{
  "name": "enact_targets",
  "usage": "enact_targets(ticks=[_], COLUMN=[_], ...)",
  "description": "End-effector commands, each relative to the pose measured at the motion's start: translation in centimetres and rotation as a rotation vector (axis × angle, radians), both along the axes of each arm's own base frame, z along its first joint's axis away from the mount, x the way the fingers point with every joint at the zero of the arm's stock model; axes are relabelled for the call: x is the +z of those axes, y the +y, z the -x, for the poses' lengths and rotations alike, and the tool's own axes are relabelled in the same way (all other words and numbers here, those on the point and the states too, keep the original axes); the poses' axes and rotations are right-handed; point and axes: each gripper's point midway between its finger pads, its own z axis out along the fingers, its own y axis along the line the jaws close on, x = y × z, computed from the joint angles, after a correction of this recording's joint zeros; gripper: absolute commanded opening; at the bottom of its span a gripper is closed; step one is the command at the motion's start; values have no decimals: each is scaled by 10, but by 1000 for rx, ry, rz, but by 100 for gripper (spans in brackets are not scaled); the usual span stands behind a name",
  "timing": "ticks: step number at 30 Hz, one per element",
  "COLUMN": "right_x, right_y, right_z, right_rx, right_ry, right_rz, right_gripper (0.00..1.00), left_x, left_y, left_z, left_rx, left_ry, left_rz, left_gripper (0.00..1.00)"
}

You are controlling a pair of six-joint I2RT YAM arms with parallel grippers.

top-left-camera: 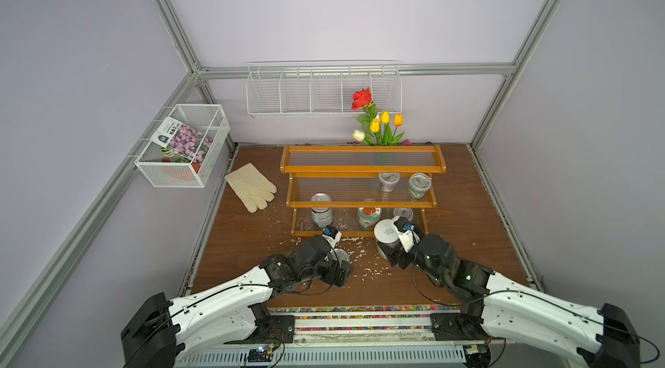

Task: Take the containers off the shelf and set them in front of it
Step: Adjust the container at the center of the board.

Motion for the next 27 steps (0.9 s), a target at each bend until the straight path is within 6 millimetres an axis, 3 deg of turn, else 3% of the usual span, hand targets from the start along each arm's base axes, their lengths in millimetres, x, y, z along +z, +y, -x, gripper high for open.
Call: enact_targets(ticks=[1, 5, 8, 14, 27], right_x=[19, 17, 16, 12, 11], right_y=[4, 3, 1, -2, -11], right_z=[-8, -10, -11, -12, -14], right_rx=[-21, -21, -19, -11, -17], right_ry=[-37, -30, -21, -5, 12], right_rz=[-104, -108, -115, -128, -164], right_gripper=[64, 65, 64, 65, 65], left_x=[5, 24, 26, 13, -10], left_y=[-1, -5, -1, 21, 2], left_z=[-4, -8, -7, 0, -3], left_rx=[14, 19, 37, 97, 80], left_ry=[-8, -29, -19, 34, 89], left_rz=[-23, -7, -24, -105, -133], left_gripper=[95, 95, 95, 95, 95])
